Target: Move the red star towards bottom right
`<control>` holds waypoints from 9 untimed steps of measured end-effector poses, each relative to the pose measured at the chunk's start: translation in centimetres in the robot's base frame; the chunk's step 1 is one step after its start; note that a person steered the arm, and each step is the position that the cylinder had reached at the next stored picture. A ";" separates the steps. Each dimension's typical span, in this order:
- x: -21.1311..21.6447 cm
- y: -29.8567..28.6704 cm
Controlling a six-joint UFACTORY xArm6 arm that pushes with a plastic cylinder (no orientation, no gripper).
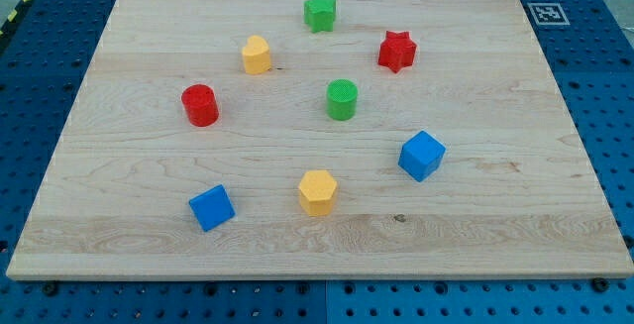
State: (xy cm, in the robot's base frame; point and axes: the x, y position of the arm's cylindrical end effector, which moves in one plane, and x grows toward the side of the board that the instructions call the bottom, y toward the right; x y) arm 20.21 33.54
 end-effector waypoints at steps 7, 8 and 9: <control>12.4 -22.0; 11.8 -23.0; 9.2 -24.6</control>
State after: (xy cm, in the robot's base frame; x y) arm 29.39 8.95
